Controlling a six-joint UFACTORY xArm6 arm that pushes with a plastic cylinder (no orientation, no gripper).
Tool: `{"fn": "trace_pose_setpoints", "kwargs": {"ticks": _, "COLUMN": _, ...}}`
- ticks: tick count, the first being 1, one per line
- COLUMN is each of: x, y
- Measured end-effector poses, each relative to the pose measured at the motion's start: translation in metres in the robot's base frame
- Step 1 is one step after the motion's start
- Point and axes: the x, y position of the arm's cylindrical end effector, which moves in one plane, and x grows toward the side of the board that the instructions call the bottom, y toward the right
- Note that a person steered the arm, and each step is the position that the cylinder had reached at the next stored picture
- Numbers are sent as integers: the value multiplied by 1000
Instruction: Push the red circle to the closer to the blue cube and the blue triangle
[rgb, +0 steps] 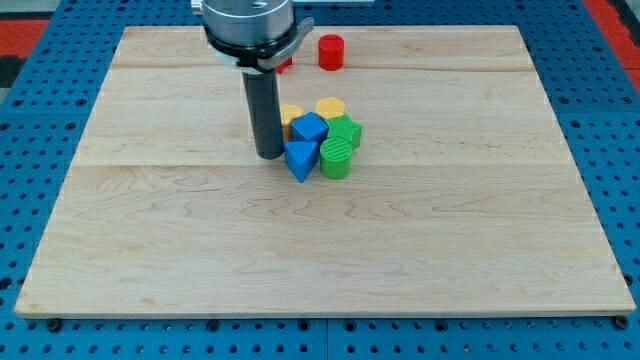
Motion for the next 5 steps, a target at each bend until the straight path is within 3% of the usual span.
{"fn": "trace_pose_setpoints", "kwargs": {"ticks": 3, "x": 19, "y": -24}}
{"fn": "trace_pose_setpoints", "kwargs": {"ticks": 5, "x": 37, "y": 4}}
